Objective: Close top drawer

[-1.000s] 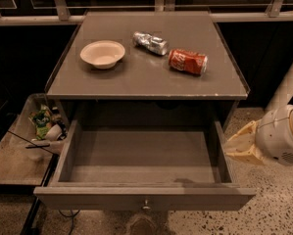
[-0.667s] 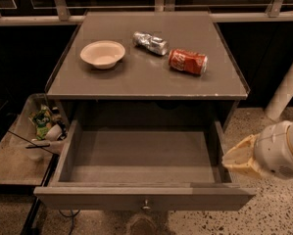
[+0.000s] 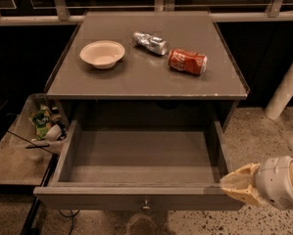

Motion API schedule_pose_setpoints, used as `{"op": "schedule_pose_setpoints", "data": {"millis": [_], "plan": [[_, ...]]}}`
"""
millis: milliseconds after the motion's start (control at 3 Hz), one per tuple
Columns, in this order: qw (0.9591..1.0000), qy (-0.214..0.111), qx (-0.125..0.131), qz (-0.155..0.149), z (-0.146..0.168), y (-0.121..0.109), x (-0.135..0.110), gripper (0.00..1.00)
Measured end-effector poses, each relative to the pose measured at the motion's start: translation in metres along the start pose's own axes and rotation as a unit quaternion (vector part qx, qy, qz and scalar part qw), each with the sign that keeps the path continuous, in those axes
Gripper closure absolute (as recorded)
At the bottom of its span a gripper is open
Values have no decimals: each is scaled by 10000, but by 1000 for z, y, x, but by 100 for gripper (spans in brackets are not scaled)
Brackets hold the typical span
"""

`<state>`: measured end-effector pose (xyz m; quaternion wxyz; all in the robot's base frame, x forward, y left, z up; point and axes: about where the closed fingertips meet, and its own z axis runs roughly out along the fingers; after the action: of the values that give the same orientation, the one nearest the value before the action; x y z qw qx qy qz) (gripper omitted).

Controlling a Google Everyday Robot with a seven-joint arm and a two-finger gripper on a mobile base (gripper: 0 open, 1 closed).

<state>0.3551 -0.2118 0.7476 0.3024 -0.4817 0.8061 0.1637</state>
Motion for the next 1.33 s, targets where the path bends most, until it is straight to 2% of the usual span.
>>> {"op": "schedule_pose_setpoints", "data": {"millis": [333, 667, 1000, 1333], "plan": [[9998, -91, -140, 71, 22, 11, 18, 100], [9995, 26, -295, -55, 45, 30, 27, 100], [9990, 239, -276, -270, 64, 48, 33, 100], [9983, 364, -183, -407, 81, 53, 38, 100]]}}
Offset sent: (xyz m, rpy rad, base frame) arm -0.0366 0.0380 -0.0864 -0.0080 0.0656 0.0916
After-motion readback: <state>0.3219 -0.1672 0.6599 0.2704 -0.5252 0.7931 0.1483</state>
